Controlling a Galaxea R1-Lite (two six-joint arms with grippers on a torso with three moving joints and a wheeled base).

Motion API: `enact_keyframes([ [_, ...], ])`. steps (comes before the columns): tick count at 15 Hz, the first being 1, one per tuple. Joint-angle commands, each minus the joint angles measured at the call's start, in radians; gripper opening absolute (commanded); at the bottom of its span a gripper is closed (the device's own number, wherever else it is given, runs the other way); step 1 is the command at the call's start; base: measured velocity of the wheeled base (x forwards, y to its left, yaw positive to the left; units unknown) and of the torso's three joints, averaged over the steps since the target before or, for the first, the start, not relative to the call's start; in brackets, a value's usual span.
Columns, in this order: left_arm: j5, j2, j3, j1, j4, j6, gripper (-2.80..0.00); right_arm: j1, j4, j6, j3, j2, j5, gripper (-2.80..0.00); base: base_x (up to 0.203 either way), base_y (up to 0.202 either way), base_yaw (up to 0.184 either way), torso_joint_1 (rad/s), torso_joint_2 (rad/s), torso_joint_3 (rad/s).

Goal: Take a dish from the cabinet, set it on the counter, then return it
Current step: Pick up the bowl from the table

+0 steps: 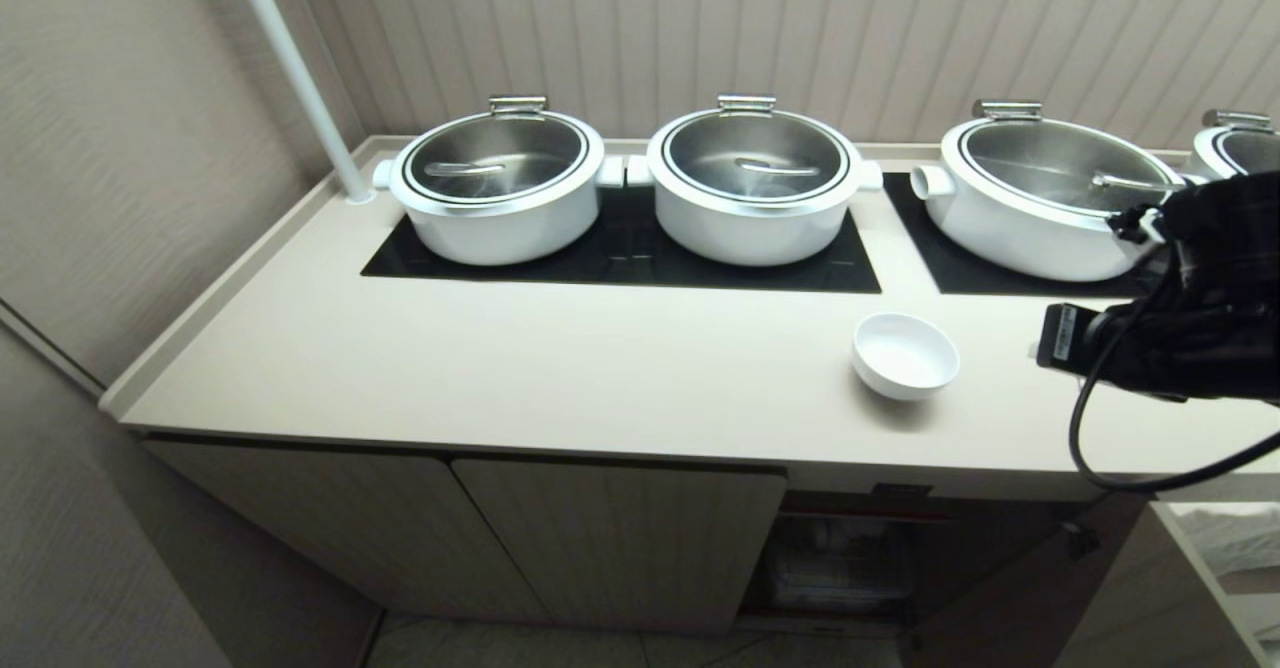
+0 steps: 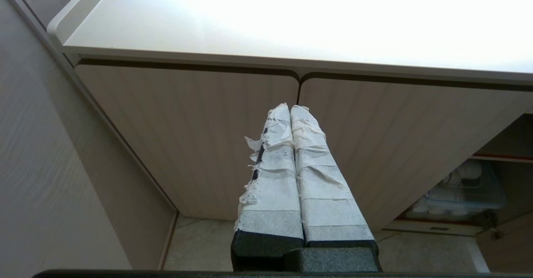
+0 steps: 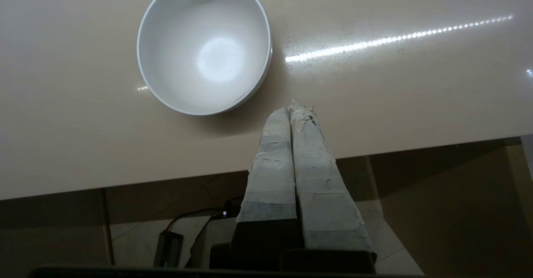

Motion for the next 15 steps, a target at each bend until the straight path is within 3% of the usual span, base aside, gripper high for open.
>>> enact_keyframes([
  [1,0.001,0.000,-0.001,0.000,-0.001,-0.001,-2.80,0.002,-0.001,0.001,0.073,-0.088,-0.001,-2.80,0.000,0.000,0.000,0.000,0.00,0.000],
  [6,0.001,0.000,0.000,0.000,-0.001,-0.001,-2.80,0.013,-0.109,-0.028,0.194,-0.188,-0.026,-2.80,0.000,0.000,0.000,0.000,0.00,0.000],
  [10,0.001,0.000,0.000,0.000,-0.001,-0.001,-2.80,0.031,-0.213,-0.100,0.473,-0.346,-0.027,-2.80,0.000,0.000,0.000,0.000,0.00,0.000],
  [15,0.001,0.000,-0.001,0.000,-0.001,-0.001,-2.80,0.037,-0.492,-0.154,0.876,-0.518,-0.019,-2.80,0.000,0.000,0.000,0.000,0.00,0.000],
])
